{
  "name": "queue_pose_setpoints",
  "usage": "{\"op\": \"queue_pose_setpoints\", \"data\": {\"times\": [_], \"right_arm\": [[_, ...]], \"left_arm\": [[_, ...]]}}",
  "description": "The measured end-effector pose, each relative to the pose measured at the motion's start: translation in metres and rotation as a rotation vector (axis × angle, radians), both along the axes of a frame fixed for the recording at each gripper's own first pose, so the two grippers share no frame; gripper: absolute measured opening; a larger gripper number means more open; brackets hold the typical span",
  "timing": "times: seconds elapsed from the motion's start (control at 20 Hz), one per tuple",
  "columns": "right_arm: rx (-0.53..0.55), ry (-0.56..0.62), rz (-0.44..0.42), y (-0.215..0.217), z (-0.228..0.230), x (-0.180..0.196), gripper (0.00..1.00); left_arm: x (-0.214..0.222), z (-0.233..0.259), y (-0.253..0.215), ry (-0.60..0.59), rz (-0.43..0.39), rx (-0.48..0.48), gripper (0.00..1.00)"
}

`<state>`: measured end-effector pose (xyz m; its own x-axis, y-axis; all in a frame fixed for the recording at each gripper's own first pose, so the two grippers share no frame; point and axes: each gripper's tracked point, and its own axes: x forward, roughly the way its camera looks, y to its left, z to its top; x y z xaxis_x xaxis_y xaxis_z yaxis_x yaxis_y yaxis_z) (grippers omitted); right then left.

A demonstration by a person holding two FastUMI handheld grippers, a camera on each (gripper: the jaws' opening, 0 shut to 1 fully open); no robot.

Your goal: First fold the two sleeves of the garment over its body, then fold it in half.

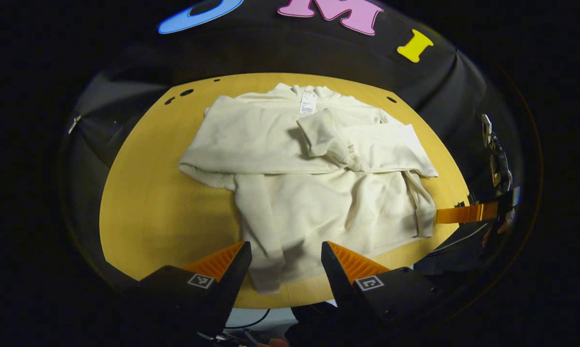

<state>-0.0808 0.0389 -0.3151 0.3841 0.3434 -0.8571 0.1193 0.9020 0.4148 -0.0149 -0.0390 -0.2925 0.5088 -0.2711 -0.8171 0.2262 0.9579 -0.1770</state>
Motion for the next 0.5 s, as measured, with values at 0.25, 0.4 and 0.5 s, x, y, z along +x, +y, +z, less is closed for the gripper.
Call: {"op": "queue_pose_setpoints", "data": {"times": [0.25,0.4,0.5], "right_arm": [[-0.056,0.013,0.001,0.005,-0.014,0.003,0.88],[-0.103,0.034,0.021,0.008,-0.025,0.010,0.88],[-0.139,0.059,0.062,0.015,-0.036,0.010,0.88]], "left_arm": [[0.003,-0.021,0.003,0.031,0.014,-0.001,0.90],[0.009,-0.034,0.002,0.051,0.004,0.040,0.90],[0.010,-0.042,0.003,0.063,-0.013,0.099,0.89]]}}
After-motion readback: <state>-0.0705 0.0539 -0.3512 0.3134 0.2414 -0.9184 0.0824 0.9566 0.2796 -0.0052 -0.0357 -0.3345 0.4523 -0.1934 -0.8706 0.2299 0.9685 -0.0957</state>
